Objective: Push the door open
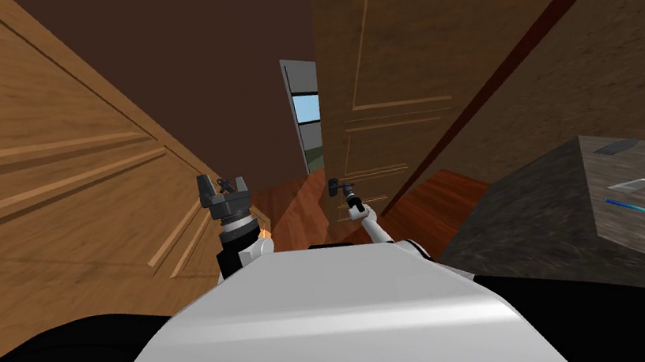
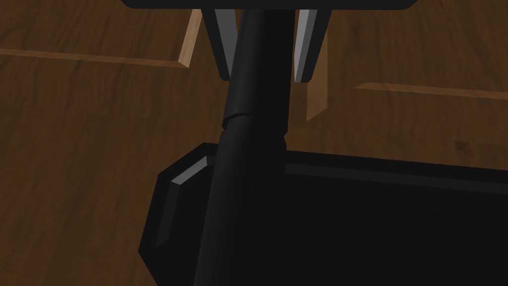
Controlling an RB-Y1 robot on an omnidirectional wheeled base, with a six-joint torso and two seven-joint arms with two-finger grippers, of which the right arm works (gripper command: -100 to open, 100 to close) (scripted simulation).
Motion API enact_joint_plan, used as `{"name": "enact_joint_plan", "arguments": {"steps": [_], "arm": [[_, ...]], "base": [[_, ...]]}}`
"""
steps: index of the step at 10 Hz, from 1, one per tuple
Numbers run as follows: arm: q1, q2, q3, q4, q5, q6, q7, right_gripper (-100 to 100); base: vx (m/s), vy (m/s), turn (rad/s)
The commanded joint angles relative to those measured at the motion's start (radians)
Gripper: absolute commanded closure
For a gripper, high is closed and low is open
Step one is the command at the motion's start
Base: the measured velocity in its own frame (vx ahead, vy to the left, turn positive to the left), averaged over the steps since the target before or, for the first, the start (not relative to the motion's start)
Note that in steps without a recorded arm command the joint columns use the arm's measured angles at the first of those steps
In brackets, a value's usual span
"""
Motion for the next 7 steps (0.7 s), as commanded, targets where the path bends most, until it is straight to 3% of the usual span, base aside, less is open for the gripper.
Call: {"name": "enact_joint_plan", "arguments": {"steps": [1, 7], "arm": [[-0.005, -0.007, -0.030, -0.007, -0.005, 0.005, 0.009, 100], [-0.008, 0.003, -0.098, 0.003, -0.018, 0.005, 0.030, 100]], "base": [[0.089, 0.115, -0.041], [0.132, 0.143, -0.085]]}}
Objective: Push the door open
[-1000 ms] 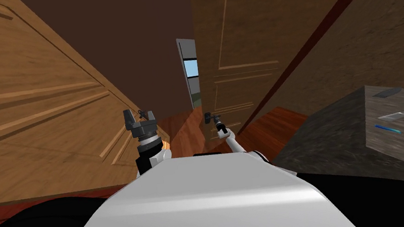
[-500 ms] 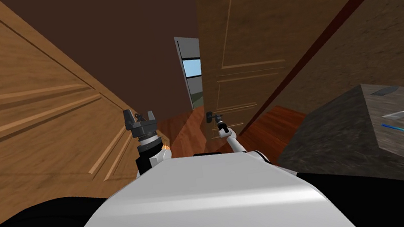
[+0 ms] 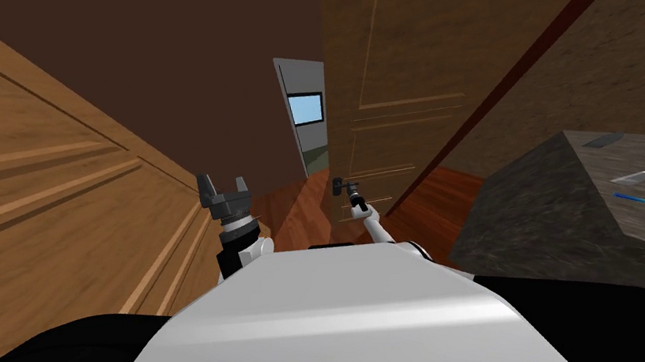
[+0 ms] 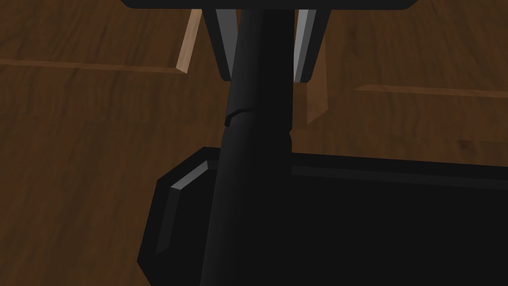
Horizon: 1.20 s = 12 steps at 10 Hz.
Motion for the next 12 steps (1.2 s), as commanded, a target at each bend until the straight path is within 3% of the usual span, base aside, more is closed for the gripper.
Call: {"name": "enact_joint_plan", "arguments": {"steps": [1, 5, 7, 12], "arm": [[-0.016, 0.001, -0.026, 0.014, -0.005, -0.009, 0.007, 100], [-0.018, 0.016, -0.061, 0.018, -0.012, -0.008, 0.018, 100], [-0.014, -0.002, -0.079, 0.019, -0.016, -0.009, 0.020, 100], [-0.012, -0.019, -0.116, 0.021, -0.024, -0.009, 0.030, 100]], "base": [[0.169, 0.128, -0.082], [0.147, 0.127, -0.069], [0.081, 0.036, -0.044], [0.148, 0.068, -0.037]]}}
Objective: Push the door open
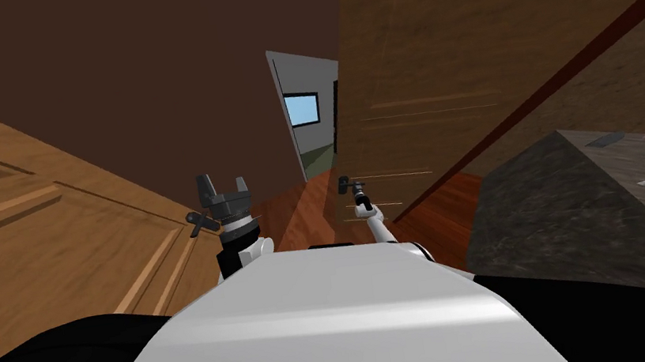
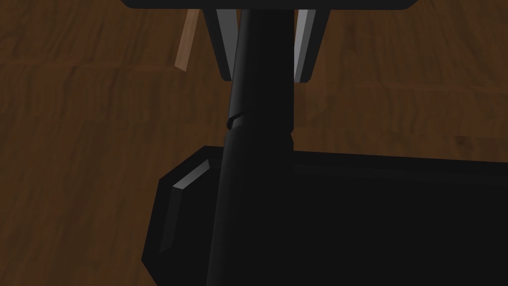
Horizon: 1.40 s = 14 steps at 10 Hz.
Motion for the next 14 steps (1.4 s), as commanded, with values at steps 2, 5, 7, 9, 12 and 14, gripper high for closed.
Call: {"name": "enact_joint_plan", "arguments": {"steps": [2, 5, 7, 9, 12, 14], "arm": [[-0.006, -0.020, -0.033, 0.011, -0.007, -0.019, 0.007, 100], [-0.004, -0.030, -0.069, 0.012, -0.015, -0.019, 0.016, 100], [-0.004, -0.034, -0.088, 0.013, -0.019, -0.019, 0.021, 100], [-0.003, -0.039, -0.114, 0.015, -0.024, -0.020, 0.028, 100], [-0.001, -0.043, -0.146, 0.016, -0.031, -0.020, 0.036, 100], [-0.001, -0.045, -0.165, 0.017, -0.035, -0.020, 0.041, 100]], "base": [[0.198, 0.091, -0.061], [0.204, 0.095, -0.062], [0.131, 0.065, -0.035], [0.195, 0.131, -0.087], [0.148, 0.080, -0.063], [0.162, 0.099, -0.075]]}}
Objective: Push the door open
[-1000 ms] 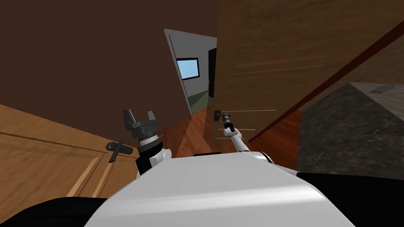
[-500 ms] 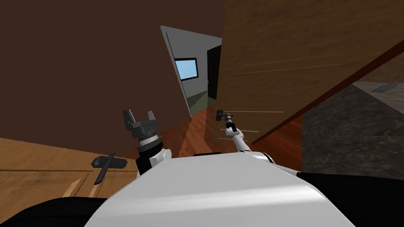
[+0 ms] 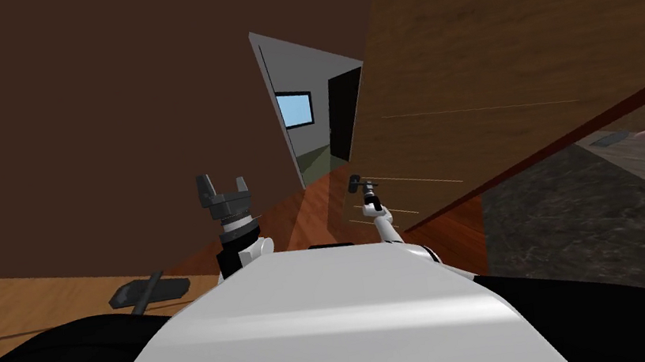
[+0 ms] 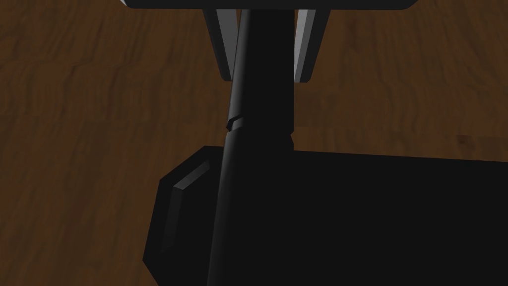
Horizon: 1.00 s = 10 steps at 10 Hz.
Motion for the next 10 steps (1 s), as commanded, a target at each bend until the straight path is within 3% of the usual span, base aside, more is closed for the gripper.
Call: {"name": "enact_joint_plan", "arguments": {"steps": [1, 10], "arm": [[-0.004, -0.009, -0.025, 0.002, -0.004, -0.008, 0.007, 100], [-0.001, -0.013, -0.108, 0.006, -0.022, -0.009, 0.029, 100]], "base": [[0.170, 0.106, -0.055], [0.163, 0.096, -0.068]]}}
